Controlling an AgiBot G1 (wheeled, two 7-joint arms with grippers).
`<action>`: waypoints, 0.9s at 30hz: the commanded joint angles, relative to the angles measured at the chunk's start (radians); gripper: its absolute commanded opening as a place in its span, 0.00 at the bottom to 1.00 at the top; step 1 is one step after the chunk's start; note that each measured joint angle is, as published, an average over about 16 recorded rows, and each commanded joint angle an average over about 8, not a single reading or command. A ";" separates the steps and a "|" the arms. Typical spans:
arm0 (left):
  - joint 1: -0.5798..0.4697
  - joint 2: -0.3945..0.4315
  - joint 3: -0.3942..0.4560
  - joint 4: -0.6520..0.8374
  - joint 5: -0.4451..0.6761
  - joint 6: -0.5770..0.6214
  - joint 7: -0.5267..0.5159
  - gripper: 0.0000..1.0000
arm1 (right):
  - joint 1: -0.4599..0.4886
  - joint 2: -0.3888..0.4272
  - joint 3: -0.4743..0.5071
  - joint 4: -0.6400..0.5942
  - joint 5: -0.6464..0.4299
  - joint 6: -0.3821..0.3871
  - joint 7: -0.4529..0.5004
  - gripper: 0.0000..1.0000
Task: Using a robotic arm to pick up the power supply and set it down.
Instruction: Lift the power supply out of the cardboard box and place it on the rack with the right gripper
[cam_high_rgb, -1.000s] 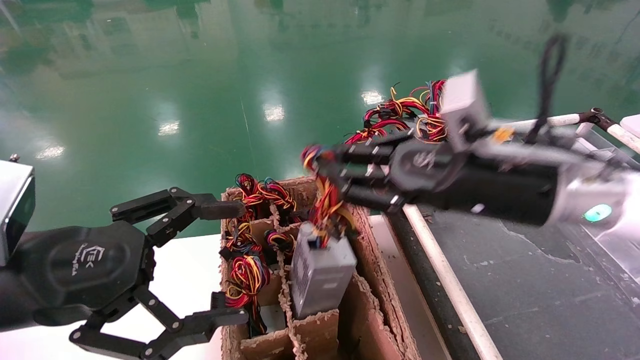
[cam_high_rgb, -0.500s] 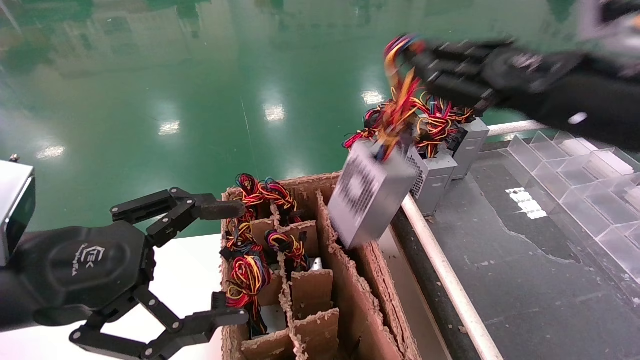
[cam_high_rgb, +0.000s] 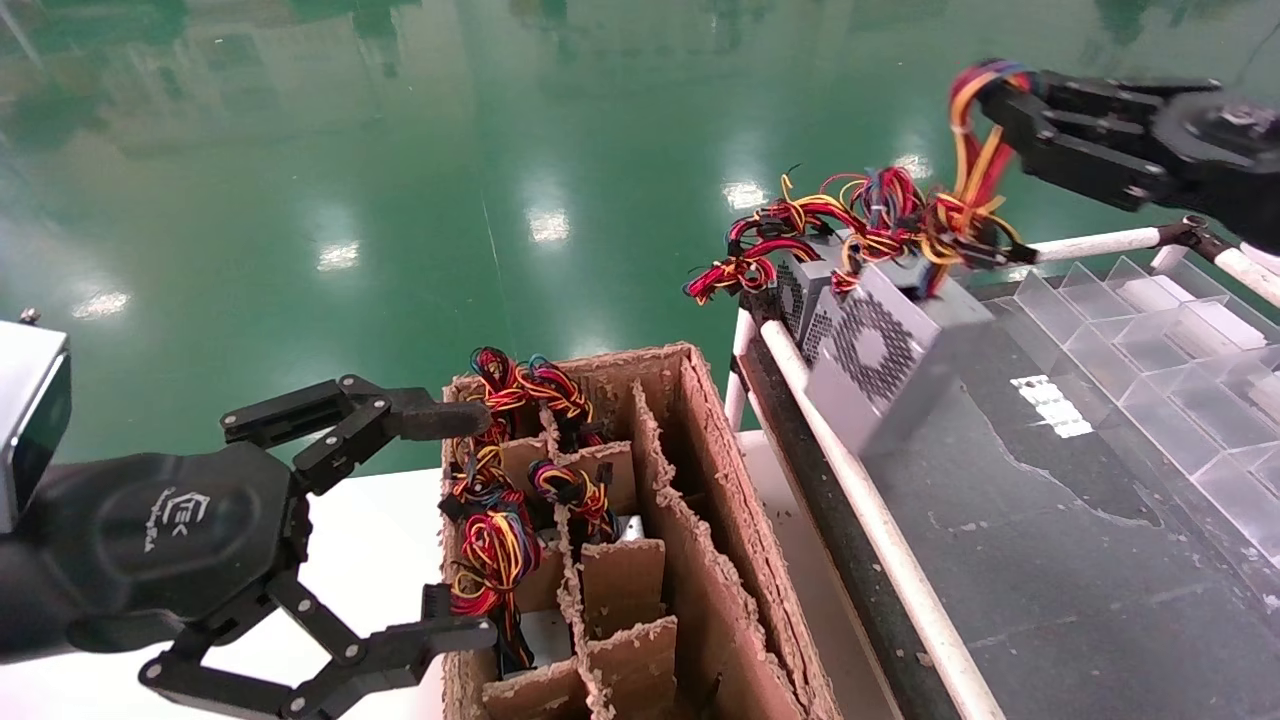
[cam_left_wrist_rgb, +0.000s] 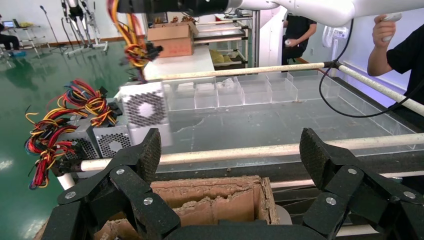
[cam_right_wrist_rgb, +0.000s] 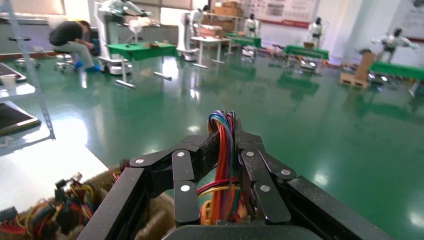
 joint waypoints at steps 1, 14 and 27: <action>0.000 0.000 0.000 0.000 0.000 0.000 0.000 1.00 | 0.004 0.014 0.000 -0.035 -0.002 -0.015 -0.008 0.00; 0.000 0.000 0.000 0.000 0.000 0.000 0.000 1.00 | 0.015 0.063 -0.022 -0.174 -0.036 -0.093 -0.093 0.00; 0.000 0.000 0.000 0.000 0.000 0.000 0.000 1.00 | 0.086 0.035 -0.055 -0.295 -0.089 -0.078 -0.161 0.00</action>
